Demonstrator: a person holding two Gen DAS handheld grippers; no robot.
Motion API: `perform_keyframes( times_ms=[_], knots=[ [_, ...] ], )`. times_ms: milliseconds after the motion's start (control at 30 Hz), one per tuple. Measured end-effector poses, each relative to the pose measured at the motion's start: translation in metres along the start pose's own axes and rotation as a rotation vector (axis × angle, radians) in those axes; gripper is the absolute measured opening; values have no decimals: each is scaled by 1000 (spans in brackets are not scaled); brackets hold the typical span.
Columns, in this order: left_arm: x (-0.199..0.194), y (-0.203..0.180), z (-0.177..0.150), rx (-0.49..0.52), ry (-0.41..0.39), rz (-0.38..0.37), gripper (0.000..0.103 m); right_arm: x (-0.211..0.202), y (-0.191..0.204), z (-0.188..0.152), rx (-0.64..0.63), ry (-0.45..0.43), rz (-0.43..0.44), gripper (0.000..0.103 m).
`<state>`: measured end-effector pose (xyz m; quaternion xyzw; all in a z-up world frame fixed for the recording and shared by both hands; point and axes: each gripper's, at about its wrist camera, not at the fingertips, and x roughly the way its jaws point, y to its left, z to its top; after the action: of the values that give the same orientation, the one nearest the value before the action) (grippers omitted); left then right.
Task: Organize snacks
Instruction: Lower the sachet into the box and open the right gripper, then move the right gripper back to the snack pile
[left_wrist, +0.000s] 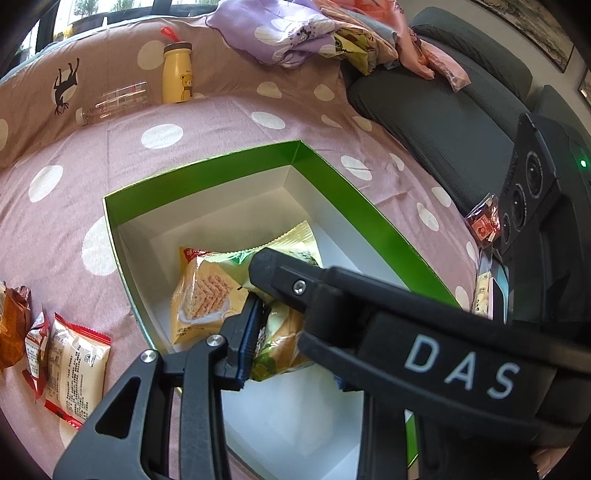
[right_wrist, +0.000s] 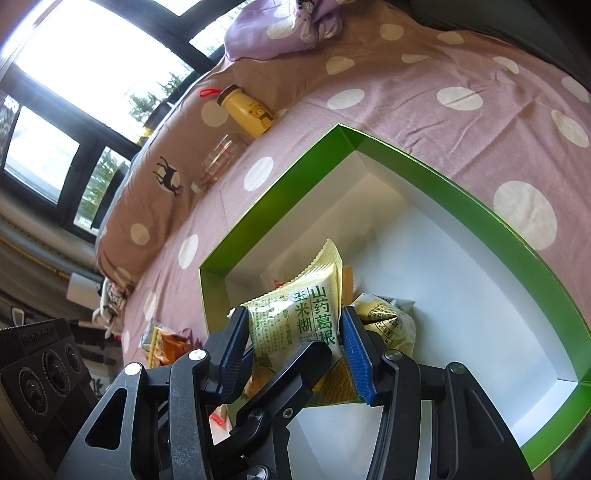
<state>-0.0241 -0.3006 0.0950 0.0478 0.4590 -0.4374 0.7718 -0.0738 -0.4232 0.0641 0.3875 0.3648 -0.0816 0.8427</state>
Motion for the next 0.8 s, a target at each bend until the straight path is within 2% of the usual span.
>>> perform_keyframes(
  times_ms=[433, 567, 733, 800],
  knots=[
    [9, -2, 1, -23, 53, -4, 34, 1, -10, 3, 36, -4, -9, 54],
    [11, -4, -1, -28, 78, 36, 36, 2, -11, 2, 40, 1, -62, 54],
    [0, 0, -2, -39, 47, 64, 55, -7, -7, 2, 28, -34, -66, 54],
    [-10, 3, -4, -45, 26, 58, 58, -11, -5, 1, 25, -51, -69, 54]
  ],
)
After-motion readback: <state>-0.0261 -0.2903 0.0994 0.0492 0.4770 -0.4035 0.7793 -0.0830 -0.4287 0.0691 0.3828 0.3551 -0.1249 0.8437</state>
